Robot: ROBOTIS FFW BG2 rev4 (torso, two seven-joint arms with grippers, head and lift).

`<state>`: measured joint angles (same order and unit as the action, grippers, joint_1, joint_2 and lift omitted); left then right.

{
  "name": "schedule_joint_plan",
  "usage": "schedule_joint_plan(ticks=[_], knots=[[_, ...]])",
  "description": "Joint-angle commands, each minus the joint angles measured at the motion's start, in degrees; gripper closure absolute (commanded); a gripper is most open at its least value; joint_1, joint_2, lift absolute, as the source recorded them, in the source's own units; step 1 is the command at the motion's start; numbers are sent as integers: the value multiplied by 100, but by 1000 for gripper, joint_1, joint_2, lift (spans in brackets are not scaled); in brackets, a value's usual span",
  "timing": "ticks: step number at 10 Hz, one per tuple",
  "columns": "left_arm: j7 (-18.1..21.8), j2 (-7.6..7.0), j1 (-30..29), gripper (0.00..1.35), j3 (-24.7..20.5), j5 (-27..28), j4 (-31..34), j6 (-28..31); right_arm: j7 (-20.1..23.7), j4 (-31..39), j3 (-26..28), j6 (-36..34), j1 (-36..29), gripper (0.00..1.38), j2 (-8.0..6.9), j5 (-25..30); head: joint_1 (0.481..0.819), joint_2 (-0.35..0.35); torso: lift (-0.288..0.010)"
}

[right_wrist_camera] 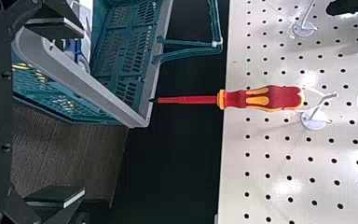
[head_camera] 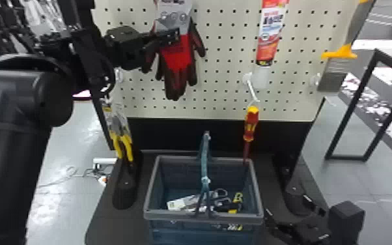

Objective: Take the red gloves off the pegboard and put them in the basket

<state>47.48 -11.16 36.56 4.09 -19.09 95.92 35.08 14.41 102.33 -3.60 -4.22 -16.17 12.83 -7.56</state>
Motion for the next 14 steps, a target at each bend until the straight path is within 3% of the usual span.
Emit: schedule_joint_plan(ticks=[1, 6, 9, 12, 14], knots=[[-2, 0, -9, 1188, 4, -7, 15, -9, 0, 6, 0, 0, 0, 117, 0, 0, 549, 0, -100], [-2, 0, -17, 1188, 4, -51, 24, -27, 0, 24, 0, 26, -9, 117, 0, 26, 549, 0, -100], [-204, 26, -255, 1188, -128, 2, 525, 114, 0, 15, 0, 26, -18, 117, 0, 9, 549, 0, -100], [-626, 184, -791, 1188, -392, -16, 1272, 404, 0, 6, 0, -9, -18, 117, 0, 9, 549, 0, -100], [-1171, 404, -1406, 1188, -682, -455, 1852, 386, 0, -3, 0, -62, -9, 117, -9, -9, 549, 0, -100]])
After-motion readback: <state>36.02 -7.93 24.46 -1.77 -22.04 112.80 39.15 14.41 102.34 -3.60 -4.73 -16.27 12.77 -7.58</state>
